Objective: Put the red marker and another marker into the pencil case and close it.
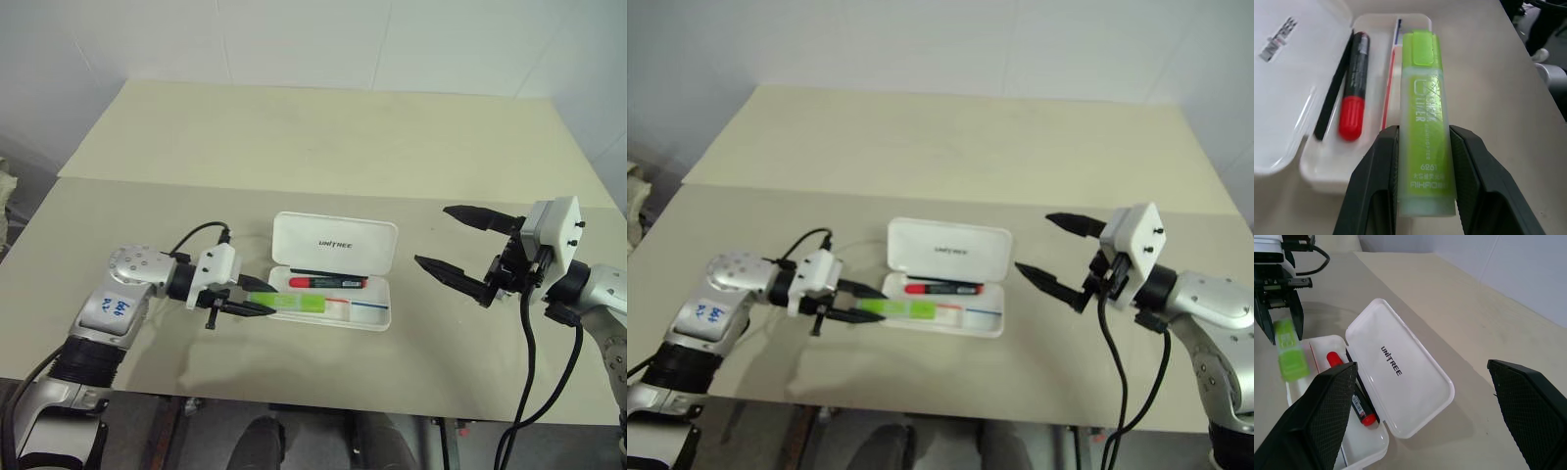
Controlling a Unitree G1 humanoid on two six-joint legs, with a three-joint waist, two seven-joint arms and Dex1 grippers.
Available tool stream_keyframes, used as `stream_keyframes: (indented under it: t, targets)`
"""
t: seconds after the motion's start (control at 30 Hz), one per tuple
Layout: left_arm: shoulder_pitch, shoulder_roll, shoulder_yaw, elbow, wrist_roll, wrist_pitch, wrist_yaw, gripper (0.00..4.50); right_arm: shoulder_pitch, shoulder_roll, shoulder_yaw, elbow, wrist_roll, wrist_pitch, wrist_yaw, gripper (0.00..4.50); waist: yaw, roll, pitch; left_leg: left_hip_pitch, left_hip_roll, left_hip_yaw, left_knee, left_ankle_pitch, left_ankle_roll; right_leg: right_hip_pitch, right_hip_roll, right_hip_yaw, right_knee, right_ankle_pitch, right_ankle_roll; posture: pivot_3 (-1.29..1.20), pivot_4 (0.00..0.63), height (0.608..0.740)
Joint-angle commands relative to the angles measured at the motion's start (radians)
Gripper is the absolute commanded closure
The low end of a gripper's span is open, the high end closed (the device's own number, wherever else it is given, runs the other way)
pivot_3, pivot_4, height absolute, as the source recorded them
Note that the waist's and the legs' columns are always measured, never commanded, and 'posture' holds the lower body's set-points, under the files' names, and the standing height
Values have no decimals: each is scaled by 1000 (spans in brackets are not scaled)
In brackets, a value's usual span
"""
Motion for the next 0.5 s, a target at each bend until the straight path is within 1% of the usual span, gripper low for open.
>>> stream_keyframes:
  t: [0.03,0.1,0.3,0.5]
  targets:
    - [-24,-4,-17,-1,22,-23,-13,3466,11,-9,-48,-60,27,5,-29,0,0,0,0,0,0,0,0,0,0,0,0,0,0,0,0,0,150,740]
    - [-31,-10,-34,-4,44,-14,1,3466,17,-8,-51,-69,30,8,-39,0,1,0,0,0,0,0,0,0,0,0,0,0,0,0,0,0,150,740]
    - [-53,-74,-53,-14,66,45,77,3466,34,2,-57,-92,35,10,-67,0,5,0,0,0,-1,0,6,0,0,0,0,0,4,0,0,0,150,740]
    - [-67,-88,-70,-41,80,97,103,3466,45,4,-56,-102,38,7,-85,0,0,0,0,0,-1,-1,10,0,0,0,0,1,9,0,0,0,150,740]
